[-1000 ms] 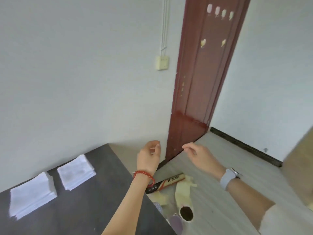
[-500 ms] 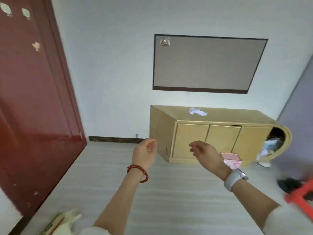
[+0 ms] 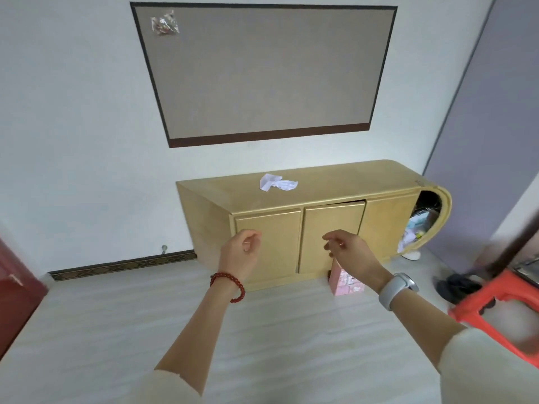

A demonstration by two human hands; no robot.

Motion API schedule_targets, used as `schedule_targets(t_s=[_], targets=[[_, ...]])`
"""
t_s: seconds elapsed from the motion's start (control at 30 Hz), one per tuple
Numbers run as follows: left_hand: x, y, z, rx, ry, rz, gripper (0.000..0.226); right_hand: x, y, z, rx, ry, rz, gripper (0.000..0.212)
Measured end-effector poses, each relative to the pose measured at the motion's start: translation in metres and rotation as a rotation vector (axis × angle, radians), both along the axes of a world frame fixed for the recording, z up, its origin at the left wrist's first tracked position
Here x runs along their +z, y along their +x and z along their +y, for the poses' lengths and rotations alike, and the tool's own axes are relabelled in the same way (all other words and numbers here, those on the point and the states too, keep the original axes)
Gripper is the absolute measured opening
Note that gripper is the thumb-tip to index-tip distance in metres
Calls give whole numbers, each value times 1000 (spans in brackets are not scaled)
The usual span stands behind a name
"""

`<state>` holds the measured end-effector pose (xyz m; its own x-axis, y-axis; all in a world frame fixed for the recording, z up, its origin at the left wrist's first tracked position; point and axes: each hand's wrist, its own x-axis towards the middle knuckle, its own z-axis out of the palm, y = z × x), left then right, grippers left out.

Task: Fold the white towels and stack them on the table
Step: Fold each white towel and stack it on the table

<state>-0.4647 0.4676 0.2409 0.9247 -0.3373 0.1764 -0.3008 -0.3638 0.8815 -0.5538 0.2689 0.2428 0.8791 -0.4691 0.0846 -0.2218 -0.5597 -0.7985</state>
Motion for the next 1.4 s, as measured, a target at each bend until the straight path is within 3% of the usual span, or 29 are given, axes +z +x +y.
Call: schedule_targets(t_s=[0.33, 0.5, 0.7, 0.93, 1.1, 1.27, 1.4], targets=[[-30, 235, -174, 27, 139, 89, 18, -10, 205, -179, -28, 12, 142, 24], [-73, 329, -251, 49, 205, 99, 17, -48, 302, -261, -46, 22, 186, 23], [-131, 439, -330, 165, 253, 213, 18, -109, 444, -336, 83, 77, 236, 23], [-188, 549, -369, 268, 377, 334, 30, -173, 589, -373, 194, 14, 346, 25], [-227, 614, -381, 275, 507, 286, 40, -217, 671, -378, 196, -85, 369, 30], [-262, 649, -381, 217, 693, 195, 39, -254, 722, -383, 71, -204, 562, 32], [-278, 663, -374, 177, 766, 34, 23, -266, 737, -380, 17, -253, 662, 24]])
